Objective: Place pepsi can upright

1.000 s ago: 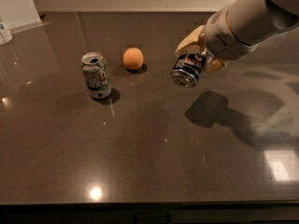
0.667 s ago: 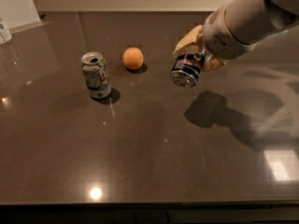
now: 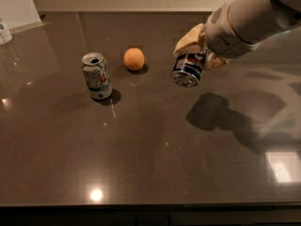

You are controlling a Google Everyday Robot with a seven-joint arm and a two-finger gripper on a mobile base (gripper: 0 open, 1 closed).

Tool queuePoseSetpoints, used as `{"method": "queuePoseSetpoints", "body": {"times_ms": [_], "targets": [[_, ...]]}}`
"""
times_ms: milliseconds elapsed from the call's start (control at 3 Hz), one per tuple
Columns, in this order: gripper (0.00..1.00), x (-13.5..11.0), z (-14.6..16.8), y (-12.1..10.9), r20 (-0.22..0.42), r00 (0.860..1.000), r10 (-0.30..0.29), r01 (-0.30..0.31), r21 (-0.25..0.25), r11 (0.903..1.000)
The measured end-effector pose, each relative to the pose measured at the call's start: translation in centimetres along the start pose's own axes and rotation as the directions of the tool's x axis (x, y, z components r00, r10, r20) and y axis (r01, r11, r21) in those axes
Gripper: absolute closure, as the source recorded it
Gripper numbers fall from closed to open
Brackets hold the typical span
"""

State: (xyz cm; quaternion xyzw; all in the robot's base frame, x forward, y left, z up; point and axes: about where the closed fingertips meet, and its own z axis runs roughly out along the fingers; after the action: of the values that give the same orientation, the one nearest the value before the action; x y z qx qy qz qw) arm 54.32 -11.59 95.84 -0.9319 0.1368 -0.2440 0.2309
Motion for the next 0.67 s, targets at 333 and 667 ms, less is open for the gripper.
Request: {"method": "queuePoseSetpoints", "body": {"times_ms": [333, 667], "targets": [[1.00, -0.36, -0.88, -1.02, 0.000, 0.995, -0.103, 0.102, 0.062, 0.9928], [1.00, -0.97, -1.59, -1.69, -0.013, 0.972, -0.235, 0.235, 0.128, 0.9635]]}}
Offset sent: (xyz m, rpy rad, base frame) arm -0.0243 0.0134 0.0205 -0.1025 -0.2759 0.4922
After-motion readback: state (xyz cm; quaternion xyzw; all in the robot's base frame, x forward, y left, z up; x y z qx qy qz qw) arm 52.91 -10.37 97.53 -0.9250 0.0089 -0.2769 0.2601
